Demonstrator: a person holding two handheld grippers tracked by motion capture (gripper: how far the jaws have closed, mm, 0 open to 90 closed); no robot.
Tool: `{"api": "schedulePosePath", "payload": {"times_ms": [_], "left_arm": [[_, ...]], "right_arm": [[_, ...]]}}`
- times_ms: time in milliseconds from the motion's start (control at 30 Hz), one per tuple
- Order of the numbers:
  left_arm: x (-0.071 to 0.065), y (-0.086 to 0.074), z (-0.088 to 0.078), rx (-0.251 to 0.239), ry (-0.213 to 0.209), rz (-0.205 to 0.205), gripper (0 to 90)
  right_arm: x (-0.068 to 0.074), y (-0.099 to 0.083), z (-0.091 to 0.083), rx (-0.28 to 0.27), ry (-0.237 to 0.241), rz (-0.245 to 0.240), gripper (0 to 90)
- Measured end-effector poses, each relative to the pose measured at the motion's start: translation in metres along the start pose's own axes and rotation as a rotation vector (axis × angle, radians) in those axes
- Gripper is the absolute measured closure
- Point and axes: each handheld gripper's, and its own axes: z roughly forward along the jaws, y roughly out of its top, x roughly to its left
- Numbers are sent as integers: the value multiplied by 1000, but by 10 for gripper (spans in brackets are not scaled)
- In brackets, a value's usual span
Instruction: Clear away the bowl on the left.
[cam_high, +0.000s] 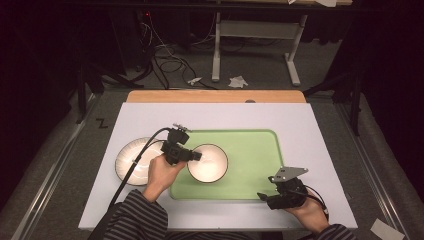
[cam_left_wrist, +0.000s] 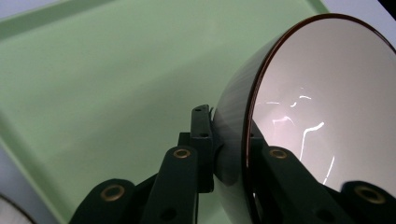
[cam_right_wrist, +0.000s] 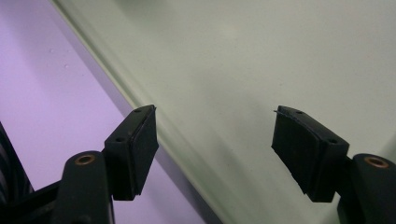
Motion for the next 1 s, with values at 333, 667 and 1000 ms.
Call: {"api": "schedulePosePath", "payload": {"times_ms": [333,667,1000], "left_arm": [[-7,10,14,9,-11,10,820],[-12,20,26,23,-20,15,820],[-15,29,41,41,-11,18,817]], "right_arm": [[0,0,-1,-1,3,1,326],[-1,0,0,-2,4,-1,326],[0,0,-1,-9,-2,11,326]]}}
